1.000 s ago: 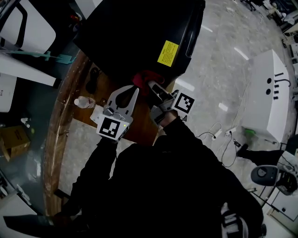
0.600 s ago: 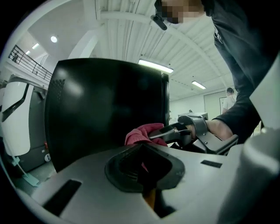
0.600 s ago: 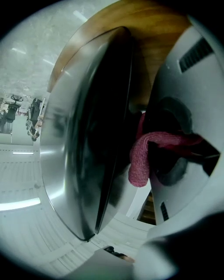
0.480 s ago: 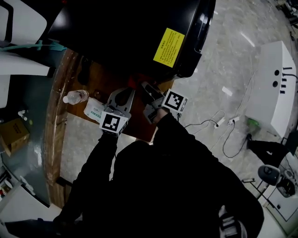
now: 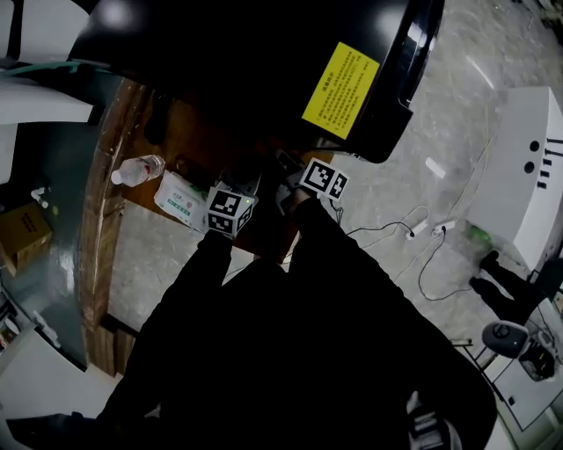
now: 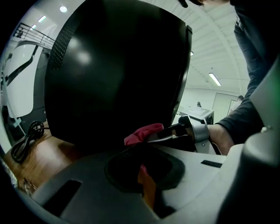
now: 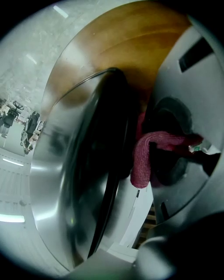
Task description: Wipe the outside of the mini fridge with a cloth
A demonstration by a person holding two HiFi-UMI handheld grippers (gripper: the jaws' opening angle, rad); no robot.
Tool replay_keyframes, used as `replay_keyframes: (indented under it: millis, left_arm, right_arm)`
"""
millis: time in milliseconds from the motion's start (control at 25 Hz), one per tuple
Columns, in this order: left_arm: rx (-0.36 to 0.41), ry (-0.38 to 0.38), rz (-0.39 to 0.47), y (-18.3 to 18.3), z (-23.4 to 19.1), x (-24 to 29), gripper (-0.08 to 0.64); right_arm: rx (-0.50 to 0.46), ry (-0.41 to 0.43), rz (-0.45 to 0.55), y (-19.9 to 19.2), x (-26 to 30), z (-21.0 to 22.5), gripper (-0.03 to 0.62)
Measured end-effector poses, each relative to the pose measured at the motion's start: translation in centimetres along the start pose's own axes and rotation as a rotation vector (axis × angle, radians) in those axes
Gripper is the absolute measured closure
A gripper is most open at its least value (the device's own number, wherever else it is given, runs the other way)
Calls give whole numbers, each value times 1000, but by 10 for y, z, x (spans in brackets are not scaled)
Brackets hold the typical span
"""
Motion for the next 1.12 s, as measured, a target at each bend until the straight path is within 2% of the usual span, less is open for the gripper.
replay_keyframes:
  millis: [200,400,480,720,880,1120]
  left_arm:
    - [-30,13,-15,-9,4,-3,558]
    - [-35,-8,0,0,16,-24,558]
    - [-20,-29,9,9,26,-36,558]
    - [37,-98,44,34,55,-85,558]
    - [104,-116,89,62,70,-117,558]
    - [127,-147,231,115,109,-172,558]
  right_arm:
    - [-35,-70,-13,-1,2,15,511]
    - [-246,-75,-70,-8,-32,-15,511]
    - [-334,-47,-77,-11,-57,-35,511]
    - [-682,75,-93,-25,-126,-104,515]
    - [-880,144,-54,-22,-154,-156,515]
    - [-1077,250,31,-29,-195,-225,515]
Point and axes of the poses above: the fingertips, and each gripper's own axes: x forward along the fingers, z to its right, y out of its top, the point moved 10 cm from there along -x, backward along the fingers, and after that the axes turned 2 degrees about -y, right-handed, at the moved point
